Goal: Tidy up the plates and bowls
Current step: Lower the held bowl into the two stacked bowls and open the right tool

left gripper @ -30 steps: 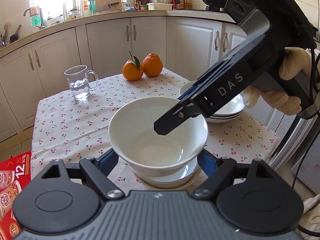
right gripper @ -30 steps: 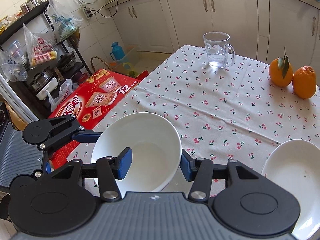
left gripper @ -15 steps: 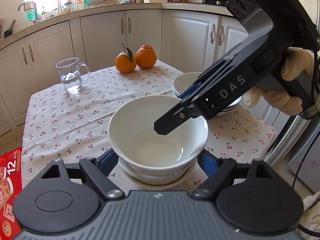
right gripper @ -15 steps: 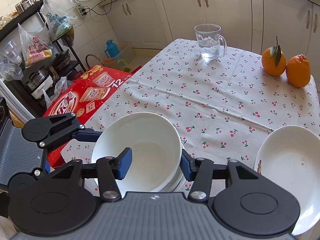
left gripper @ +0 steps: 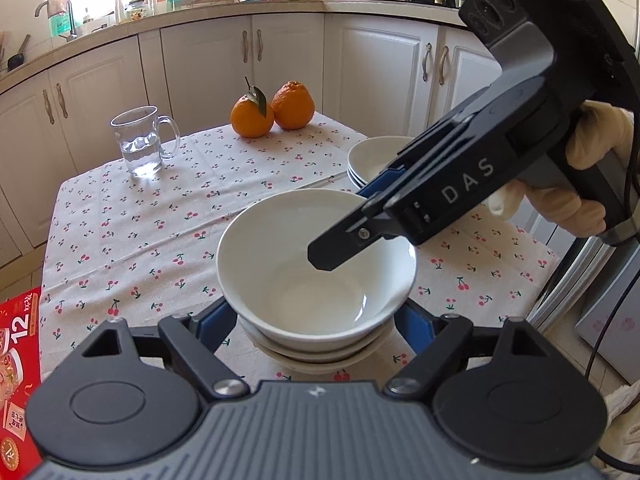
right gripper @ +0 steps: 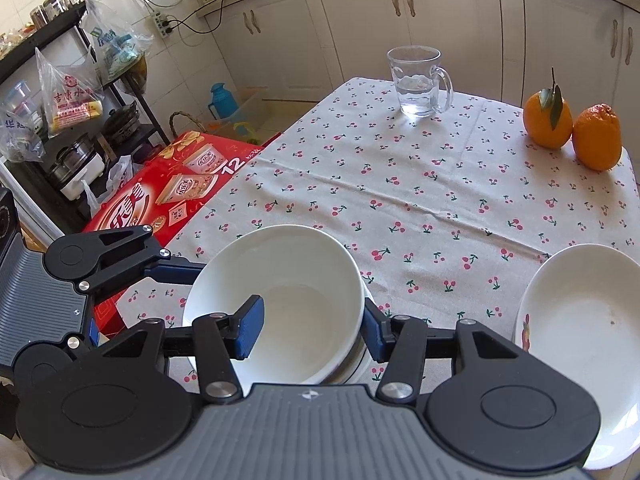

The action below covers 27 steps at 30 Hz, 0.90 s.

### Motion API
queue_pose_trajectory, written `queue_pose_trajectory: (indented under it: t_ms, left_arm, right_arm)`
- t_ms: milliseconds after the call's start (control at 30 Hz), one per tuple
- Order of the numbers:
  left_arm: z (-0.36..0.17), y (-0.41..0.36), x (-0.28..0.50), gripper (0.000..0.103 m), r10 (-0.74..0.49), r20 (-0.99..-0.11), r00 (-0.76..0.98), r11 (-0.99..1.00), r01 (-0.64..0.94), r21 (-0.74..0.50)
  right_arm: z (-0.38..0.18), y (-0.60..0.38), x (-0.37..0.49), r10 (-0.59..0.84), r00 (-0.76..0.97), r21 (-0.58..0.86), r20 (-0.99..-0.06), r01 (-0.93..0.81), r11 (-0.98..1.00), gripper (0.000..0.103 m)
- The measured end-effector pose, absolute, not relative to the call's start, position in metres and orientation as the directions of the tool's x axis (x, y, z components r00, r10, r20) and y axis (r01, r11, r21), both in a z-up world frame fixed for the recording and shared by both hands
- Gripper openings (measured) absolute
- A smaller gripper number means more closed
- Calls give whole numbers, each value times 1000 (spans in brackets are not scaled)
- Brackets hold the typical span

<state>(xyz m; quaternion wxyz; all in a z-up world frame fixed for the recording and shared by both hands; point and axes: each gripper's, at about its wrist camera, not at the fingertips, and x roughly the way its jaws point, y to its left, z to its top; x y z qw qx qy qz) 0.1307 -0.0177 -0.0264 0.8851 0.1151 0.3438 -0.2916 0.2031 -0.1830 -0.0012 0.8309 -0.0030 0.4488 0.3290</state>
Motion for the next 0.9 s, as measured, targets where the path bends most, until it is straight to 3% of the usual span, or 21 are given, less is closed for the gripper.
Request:
queue_pose_trajectory:
  t_ms: [300, 633, 900]
  left_arm:
    - [-28, -18, 132, 85, -435, -681, 589, 804, 595, 1]
    - [-33, -20, 129, 88, -435, -694, 574, 789, 614, 14]
    - [-29, -16, 126, 90, -445, -683, 580, 785, 619, 14]
  right_arm:
    - [-1, -176, 202, 527, 393, 252, -754, -567, 784, 59]
    - [-1, -169, 199, 540, 387, 250, -747, -590, 768, 82]
    - [3, -169, 197, 541, 421, 231, -728, -593, 772, 88]
